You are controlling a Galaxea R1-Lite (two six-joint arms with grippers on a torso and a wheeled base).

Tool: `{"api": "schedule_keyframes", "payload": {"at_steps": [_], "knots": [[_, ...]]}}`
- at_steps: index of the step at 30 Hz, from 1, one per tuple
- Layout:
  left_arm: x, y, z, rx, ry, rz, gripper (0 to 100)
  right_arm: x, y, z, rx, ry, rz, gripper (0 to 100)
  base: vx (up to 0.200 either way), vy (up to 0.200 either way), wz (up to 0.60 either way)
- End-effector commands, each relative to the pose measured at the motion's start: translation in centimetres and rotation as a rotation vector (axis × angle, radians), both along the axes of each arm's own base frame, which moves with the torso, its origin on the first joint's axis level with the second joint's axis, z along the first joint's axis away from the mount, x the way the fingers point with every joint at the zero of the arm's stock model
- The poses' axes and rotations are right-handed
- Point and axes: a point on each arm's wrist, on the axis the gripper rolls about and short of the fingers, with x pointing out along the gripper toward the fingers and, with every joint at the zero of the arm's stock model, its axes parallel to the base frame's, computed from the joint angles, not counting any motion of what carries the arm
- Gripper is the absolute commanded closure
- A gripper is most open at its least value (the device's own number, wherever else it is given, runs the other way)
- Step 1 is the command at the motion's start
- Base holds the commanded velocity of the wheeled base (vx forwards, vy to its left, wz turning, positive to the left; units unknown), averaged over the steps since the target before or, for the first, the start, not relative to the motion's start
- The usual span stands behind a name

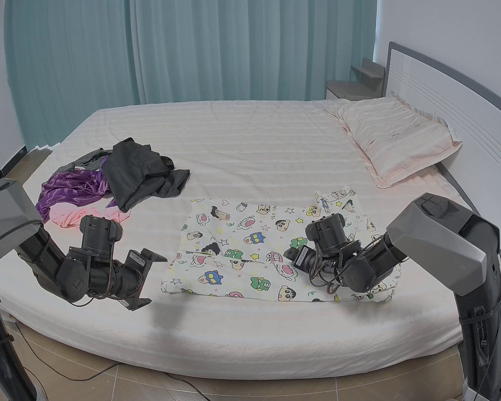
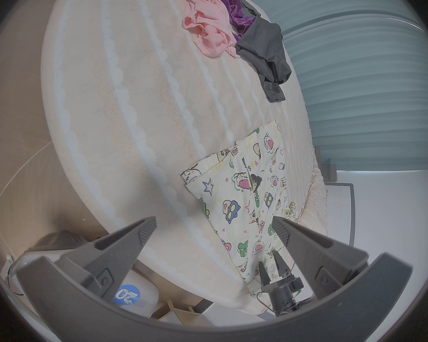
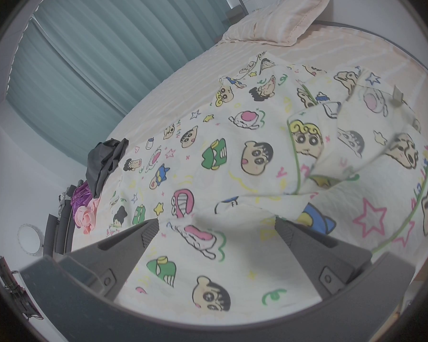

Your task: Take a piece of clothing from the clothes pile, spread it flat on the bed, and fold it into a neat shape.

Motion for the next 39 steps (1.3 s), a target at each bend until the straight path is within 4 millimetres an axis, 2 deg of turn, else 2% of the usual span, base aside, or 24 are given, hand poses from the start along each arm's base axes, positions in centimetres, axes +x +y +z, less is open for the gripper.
{"api": "schedule_keyframes", "payload": {"at_steps": [1,8,11,14,17,21,23,26,28,30,34,39], "knots": [[0.0,0.0,-0.1,0.000,0.003,0.000,0,1.4,-0.7,-0.6,-0.011,-0.015,-0.016,0,0.000,0.000,0.00],[0.0,0.0,-0.1,0.000,0.003,0.000,0,1.7,-0.9,0.1,-0.009,-0.032,-0.016,0,0.000,0.000,0.00],[0.0,0.0,-0.1,0.000,0.003,0.000,0,1.3,-0.8,0.1,-0.017,-0.018,-0.012,0,0.000,0.000,0.00],[0.0,0.0,-0.1,0.000,0.003,0.000,0,0.6,-1.0,1.5,-0.006,-0.023,-0.005,0,0.000,0.000,0.00],[0.0,0.0,-0.1,0.000,0.003,0.000,0,-0.4,-0.9,4.2,0.033,-0.050,0.000,0,0.000,0.000,0.00],[0.0,0.0,-0.1,0.000,0.003,0.000,0,-1.4,-1.1,5.8,0.067,-0.061,-0.012,0,0.000,0.000,0.00],[0.0,0.0,-0.1,0.000,0.003,0.000,0,-2.4,-1.8,6.9,0.101,-0.055,-0.044,0,0.000,0.000,0.00],[0.0,0.0,-0.1,0.000,0.003,0.000,0,-3.7,-3.5,7.4,0.122,-0.025,-0.087,0,0.000,0.000,0.00],[0.0,0.0,-0.1,0.000,0.003,0.000,0,-4.1,-3.9,7.3,0.120,-0.010,-0.089,0,0.000,0.000,0.00],[0.0,-0.2,-0.1,0.001,0.003,-0.004,0,-5.2,-4.6,6.3,0.096,0.033,-0.089,0,0.000,0.000,0.00],[-0.2,-0.2,-0.2,0.002,0.007,-0.005,0,-5.6,-6.3,5.3,0.081,0.076,-0.125,0,0.000,0.000,0.00],[-0.2,-0.2,-0.2,0.002,0.009,-0.005,0,-4.0,-9.8,3.5,0.089,0.066,-0.225,0,0.000,0.000,0.00]]}}
